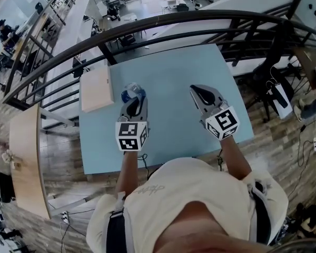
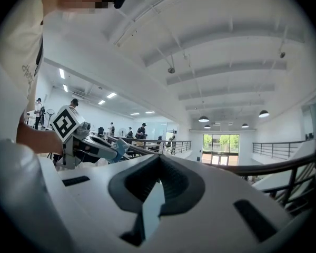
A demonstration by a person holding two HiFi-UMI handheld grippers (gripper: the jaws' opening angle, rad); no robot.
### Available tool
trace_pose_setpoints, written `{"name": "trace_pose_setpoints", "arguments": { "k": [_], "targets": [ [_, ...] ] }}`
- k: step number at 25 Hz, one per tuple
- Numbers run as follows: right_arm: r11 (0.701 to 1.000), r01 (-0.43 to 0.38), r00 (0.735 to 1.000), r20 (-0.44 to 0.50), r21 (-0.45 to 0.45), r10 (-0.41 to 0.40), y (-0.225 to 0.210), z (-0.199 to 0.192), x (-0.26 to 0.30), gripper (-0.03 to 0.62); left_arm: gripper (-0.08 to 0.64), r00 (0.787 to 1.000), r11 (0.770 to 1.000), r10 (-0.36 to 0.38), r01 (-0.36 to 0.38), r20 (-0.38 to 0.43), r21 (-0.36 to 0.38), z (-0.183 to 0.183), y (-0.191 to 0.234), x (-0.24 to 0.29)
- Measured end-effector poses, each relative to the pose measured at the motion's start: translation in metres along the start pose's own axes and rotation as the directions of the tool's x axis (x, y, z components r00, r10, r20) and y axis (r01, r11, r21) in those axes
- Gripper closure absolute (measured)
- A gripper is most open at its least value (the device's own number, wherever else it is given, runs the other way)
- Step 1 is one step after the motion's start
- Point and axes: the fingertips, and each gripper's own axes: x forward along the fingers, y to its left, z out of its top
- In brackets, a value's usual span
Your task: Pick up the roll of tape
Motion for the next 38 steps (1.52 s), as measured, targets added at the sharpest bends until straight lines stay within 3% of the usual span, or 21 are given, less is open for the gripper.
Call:
{"name": "trace_pose_setpoints", "arguments": {
  "k": [16,26,38],
  "targets": [
    [0.998,0.035,0.999,-0.024,0.052,-0.034,0.007,-0.015,-0.012,0.588,0.503,0.999,1.000,-0.013,0.012,-0.030,-0.020,-0.020,0.004,0.002],
    [0.999,0.020,0.999,-0.035,0.039,-0.019,0.006,-0.018,-0.011,0.588,0.503,1.000,1.000,-0.014,0.014,0.009,-0.026,-0.007,0.001,0.000],
    [0.999,0.001,0.999,-0.037,0.041,0.001,0.017,-0.024,-0.010,0.588,0.503,1.000,0.999,-0.007,0.007,-0.013,-0.040,-0.020,0.003,-0.009]
  ]
}}
